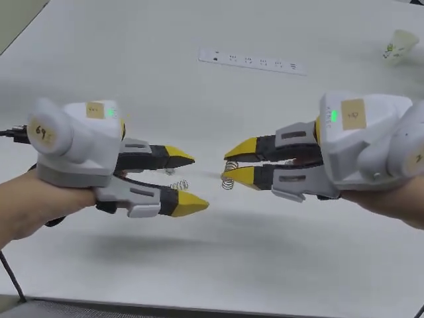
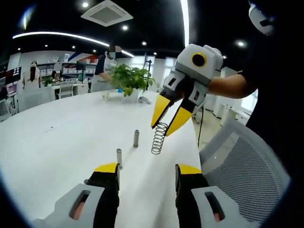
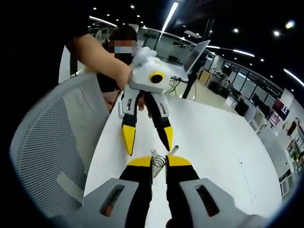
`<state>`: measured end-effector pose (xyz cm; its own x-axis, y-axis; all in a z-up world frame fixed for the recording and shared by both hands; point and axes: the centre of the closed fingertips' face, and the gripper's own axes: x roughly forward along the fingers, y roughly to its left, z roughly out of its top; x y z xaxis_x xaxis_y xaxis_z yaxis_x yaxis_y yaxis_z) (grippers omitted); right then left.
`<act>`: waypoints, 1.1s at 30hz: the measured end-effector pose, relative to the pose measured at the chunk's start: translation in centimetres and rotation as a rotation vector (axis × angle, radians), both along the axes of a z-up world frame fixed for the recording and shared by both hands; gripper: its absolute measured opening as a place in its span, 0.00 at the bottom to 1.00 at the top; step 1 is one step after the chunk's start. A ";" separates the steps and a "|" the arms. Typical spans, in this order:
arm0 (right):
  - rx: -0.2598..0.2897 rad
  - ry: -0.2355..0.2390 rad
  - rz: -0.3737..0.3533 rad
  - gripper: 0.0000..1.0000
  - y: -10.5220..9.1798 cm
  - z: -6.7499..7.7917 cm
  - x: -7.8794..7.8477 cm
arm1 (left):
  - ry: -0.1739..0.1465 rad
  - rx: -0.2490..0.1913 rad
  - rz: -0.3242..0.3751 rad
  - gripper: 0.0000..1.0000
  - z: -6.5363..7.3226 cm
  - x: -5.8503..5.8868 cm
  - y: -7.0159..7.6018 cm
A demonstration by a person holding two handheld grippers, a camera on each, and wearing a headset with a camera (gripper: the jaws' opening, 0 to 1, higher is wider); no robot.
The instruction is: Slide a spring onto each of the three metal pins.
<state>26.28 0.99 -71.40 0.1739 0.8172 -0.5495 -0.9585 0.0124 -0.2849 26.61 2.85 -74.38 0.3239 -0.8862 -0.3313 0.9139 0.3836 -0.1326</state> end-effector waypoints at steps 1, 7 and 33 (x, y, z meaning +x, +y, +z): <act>-0.004 0.000 -0.004 0.07 -0.1 -0.1 0.1 | 0.003 -0.010 0.017 0.42 0.3 0.2 0.5; -0.011 0.000 -0.019 0.07 -0.4 -0.6 0.4 | 0.002 -0.004 0.052 0.46 0.3 0.3 3.1; 0.001 -0.042 -0.147 0.07 -2.0 -1.0 3.1 | -0.011 0.050 0.196 0.99 -2.2 0.8 7.6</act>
